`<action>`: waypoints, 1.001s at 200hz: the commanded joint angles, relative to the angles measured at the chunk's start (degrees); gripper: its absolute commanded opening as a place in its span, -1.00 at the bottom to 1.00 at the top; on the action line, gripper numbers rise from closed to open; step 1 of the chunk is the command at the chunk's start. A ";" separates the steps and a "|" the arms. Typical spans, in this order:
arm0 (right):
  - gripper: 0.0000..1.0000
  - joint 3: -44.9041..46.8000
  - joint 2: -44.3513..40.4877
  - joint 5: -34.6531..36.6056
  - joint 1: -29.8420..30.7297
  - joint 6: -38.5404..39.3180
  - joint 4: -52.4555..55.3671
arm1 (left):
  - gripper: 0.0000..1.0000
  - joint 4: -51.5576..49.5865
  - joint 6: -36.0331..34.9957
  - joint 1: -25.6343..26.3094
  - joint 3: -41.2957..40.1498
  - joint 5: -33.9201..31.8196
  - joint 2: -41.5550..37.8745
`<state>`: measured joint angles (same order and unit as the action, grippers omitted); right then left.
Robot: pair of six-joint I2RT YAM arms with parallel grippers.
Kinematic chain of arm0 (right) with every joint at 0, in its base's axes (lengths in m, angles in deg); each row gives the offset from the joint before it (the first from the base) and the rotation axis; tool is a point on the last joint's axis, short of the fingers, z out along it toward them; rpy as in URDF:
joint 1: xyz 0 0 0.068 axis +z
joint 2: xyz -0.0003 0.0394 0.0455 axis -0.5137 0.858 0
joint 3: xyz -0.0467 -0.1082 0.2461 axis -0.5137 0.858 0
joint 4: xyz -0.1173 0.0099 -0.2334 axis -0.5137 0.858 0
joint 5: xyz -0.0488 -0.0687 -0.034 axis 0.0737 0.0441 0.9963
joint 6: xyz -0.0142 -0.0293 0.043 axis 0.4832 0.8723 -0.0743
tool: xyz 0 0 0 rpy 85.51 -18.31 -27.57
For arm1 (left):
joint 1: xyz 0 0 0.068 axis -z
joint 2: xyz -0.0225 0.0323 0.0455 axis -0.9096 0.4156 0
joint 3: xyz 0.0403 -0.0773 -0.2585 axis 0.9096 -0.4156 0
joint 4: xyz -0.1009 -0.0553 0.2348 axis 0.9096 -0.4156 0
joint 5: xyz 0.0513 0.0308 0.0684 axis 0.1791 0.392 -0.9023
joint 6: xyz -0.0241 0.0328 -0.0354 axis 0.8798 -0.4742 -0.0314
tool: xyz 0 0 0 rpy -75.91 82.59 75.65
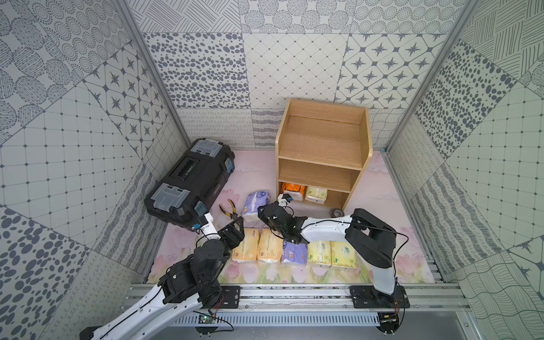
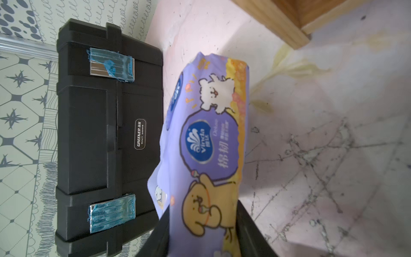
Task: Remove the tissue boxes from the shelf
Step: Place the box of tissues at the center of the board.
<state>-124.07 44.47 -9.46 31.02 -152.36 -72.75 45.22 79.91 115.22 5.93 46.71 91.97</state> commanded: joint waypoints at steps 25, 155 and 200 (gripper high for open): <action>0.22 -1.94 0.88 3.20 0.80 -0.21 3.57 | 0.56 -1.94 4.26 -0.24 -1.57 0.40 -0.42; 0.33 22.15 -25.04 14.04 -0.68 5.93 3.66 | 0.55 5.96 10.41 -0.32 -5.55 4.91 4.93; 0.25 28.18 -24.00 17.99 -4.85 4.92 -6.76 | 0.54 8.99 11.79 -0.30 -6.57 5.50 8.32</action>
<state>-97.10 19.80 4.92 27.33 -147.05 -70.34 48.10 89.15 115.20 0.23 50.60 98.26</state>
